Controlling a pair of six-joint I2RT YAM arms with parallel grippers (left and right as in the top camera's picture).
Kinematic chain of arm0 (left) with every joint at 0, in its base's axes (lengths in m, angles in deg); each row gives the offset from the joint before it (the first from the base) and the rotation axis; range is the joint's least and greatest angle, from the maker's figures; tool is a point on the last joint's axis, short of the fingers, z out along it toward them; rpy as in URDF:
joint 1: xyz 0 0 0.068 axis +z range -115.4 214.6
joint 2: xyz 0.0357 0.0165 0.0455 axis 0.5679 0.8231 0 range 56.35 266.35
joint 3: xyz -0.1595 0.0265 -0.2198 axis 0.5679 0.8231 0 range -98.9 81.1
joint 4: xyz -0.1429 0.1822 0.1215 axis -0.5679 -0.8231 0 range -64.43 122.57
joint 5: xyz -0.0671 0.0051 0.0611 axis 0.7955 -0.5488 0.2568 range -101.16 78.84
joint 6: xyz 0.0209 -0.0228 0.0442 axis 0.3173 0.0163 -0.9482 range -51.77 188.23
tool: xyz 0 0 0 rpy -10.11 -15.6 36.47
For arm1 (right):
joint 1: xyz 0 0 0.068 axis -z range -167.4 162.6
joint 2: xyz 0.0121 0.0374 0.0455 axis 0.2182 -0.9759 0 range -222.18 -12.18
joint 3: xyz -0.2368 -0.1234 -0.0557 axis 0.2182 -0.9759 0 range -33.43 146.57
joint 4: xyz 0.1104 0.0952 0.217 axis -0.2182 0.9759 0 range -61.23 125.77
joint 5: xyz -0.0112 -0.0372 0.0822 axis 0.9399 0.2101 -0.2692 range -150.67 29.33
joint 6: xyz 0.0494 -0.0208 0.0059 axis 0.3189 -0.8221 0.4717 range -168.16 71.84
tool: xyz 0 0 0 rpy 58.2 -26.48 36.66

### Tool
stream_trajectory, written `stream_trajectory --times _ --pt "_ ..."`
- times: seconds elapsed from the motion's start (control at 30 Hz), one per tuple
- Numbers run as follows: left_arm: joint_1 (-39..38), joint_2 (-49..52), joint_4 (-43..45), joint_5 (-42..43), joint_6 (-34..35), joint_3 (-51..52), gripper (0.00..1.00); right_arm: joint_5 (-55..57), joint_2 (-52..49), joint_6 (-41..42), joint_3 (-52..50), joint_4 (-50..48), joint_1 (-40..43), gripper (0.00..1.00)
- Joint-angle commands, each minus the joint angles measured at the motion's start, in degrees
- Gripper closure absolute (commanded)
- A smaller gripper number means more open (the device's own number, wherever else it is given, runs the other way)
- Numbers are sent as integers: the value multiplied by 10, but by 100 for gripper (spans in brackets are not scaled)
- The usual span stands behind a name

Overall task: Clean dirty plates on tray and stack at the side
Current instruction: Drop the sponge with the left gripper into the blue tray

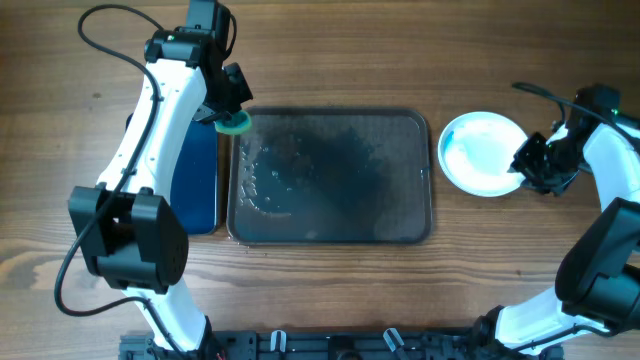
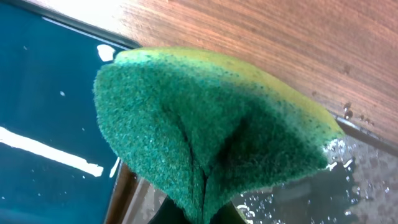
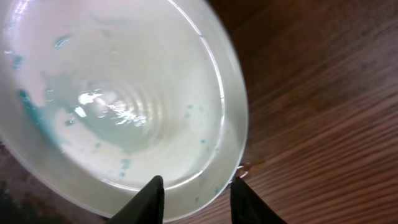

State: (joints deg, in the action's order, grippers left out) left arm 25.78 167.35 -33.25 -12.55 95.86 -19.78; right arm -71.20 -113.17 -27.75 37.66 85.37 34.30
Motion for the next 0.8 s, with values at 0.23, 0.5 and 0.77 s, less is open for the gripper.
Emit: stream_trajectory --times 0.23,0.5,0.77 --pt "82 -71 -114 -56 -50 28 96 -33 101 -54 139 0 -144 32" --pt "170 -71 42 -104 0 235 96 -28 100 -68 139 -35 -244 33" --pt "177 -86 27 -81 1 209 0 -36 100 -72 139 -30 -253 32"
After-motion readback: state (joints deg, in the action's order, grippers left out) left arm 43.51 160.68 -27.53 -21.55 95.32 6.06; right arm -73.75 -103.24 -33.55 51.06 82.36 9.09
